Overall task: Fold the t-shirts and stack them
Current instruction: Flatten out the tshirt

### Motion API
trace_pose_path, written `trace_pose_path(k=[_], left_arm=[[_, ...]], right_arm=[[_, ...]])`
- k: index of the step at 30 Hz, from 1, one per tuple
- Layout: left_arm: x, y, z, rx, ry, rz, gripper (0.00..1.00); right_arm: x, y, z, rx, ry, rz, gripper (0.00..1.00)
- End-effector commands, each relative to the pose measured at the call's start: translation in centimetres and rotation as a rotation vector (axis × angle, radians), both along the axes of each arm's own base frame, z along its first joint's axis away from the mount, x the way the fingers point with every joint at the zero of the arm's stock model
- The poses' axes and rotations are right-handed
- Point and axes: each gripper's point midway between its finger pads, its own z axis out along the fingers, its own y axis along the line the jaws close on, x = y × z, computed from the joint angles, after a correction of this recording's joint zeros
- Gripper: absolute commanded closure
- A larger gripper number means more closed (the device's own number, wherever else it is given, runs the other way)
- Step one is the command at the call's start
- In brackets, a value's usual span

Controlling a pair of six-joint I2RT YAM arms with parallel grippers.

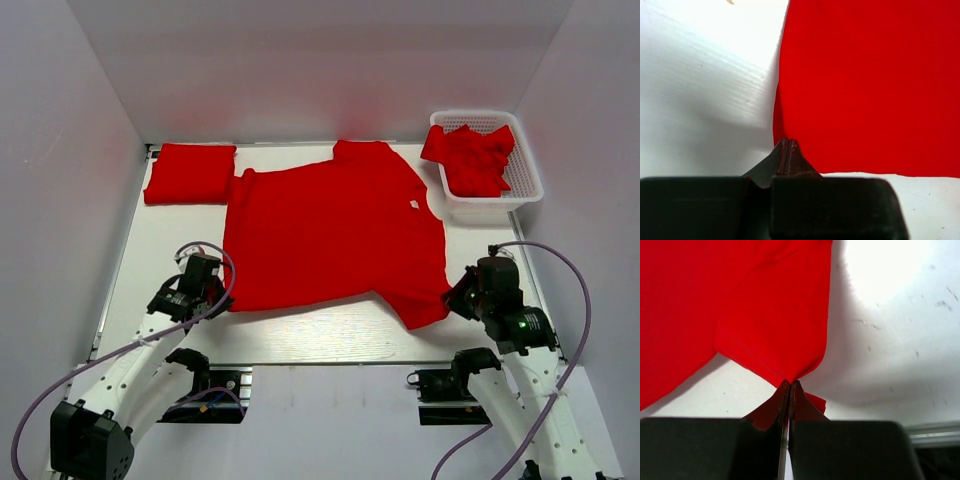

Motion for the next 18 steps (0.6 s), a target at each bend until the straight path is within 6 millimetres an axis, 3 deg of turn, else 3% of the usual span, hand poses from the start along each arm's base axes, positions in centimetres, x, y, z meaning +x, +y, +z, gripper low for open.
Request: trace_pose_path(k=[1, 8, 15, 16, 18], left_arm=[[-0.1, -0.4, 0.8, -0.018, 0.011, -0.002, 1.0], [2.2, -1.1, 1.6, -0.043, -0.066, -0.003, 1.0], [5.5, -1.6, 2.7, -0.027, -0.112, 0.007, 1.0], [5.9, -1.8, 3.1, -0.029, -0.118, 0.007, 1.0], [6.6, -1.8, 3.6, -0.026, -0.132, 0.013, 1.0]], right_arm=[[-1.4, -0.9, -0.2, -0.012, 0.055, -0.067, 1.0], [1.5, 1.2, -2.3, 0.034, 0.027, 0.034, 1.0], [6.6, 1.2, -1.2, -0.011, -0.077, 0.034, 1.0], [7.8, 1.1, 0.3, -0.022, -0.126, 0.027, 1.0], [8.7, 1.1, 0.3, -0.034, -0.108, 0.023, 1.0]])
